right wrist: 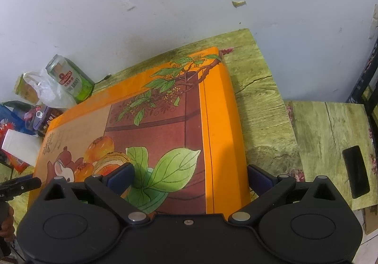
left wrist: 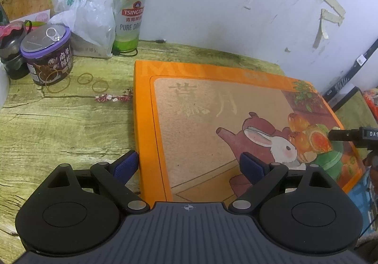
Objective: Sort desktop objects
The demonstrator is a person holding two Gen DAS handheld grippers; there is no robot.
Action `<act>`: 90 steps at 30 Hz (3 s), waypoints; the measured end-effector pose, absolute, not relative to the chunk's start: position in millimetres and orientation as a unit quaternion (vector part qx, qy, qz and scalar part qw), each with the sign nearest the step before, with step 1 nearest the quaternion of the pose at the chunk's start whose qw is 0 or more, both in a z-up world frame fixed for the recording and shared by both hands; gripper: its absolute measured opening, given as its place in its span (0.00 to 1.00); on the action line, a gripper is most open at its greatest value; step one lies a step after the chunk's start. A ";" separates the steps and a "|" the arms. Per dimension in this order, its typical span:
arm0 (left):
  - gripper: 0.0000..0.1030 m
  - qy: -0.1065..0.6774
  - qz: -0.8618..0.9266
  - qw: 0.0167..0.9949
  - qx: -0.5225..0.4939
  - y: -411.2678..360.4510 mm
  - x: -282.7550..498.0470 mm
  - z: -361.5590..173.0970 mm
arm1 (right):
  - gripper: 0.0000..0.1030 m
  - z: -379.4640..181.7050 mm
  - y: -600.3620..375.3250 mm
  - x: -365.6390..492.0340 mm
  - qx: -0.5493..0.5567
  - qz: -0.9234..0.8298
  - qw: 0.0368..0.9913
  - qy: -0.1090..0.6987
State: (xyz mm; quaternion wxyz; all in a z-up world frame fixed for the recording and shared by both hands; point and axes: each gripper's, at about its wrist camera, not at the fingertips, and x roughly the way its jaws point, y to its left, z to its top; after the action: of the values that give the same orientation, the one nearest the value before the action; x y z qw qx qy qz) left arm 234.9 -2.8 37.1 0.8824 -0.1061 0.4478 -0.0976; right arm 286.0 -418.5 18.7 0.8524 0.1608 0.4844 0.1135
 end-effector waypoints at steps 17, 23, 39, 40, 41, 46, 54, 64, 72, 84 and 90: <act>0.90 0.458 -0.095 0.878 -0.097 -4.0 234.7 36.2 | 0.98 19.2 -419.4 286.1 0.160 0.119 0.853 0.482; 0.90 0.459 -0.095 0.878 -0.096 -3.9 233.7 36.3 | 0.98 19.2 -419.6 285.7 0.160 0.120 0.851 0.486; 0.90 0.468 -0.098 0.873 -0.092 -2.8 231.1 34.2 | 0.98 16.8 -418.5 284.9 0.153 0.119 0.846 0.496; 0.90 0.469 -0.098 0.873 -0.092 -3.0 230.8 33.8 | 0.98 16.6 -418.3 284.9 0.153 0.119 0.846 0.497; 0.90 0.469 -0.098 0.873 -0.092 -2.9 230.5 33.4 | 0.98 16.6 -418.1 284.8 0.152 0.119 0.845 0.498; 0.90 0.471 -0.098 0.872 -0.092 -2.2 229.0 31.1 | 0.98 16.3 -416.6 285.9 0.148 0.119 0.843 0.504; 0.90 0.474 -0.100 0.870 -0.090 -1.2 229.1 28.4 | 0.98 14.3 -415.1 286.4 0.146 0.114 0.841 0.509; 0.90 0.480 -0.100 0.867 -0.088 -0.8 230.4 25.0 | 0.98 11.9 -412.5 287.1 0.141 0.108 0.839 0.514; 0.90 0.482 -0.097 0.866 -0.085 -2.4 231.4 23.4 | 0.99 11.4 -410.6 287.5 0.137 0.105 0.840 0.514; 0.91 0.485 -0.089 0.866 -0.081 -5.7 233.4 22.0 | 1.00 11.3 -407.8 287.8 0.129 0.100 0.843 0.513; 0.93 0.478 -0.078 0.871 -0.087 -0.1 229.6 25.9 | 1.00 19.7 -417.9 280.1 0.134 0.085 0.853 0.497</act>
State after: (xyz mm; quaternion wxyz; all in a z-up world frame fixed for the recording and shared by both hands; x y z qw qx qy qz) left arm 229.6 -0.1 25.9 0.8708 -0.0867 0.4776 -0.0776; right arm 280.1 -417.9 19.7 0.8531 0.1342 0.4970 0.0845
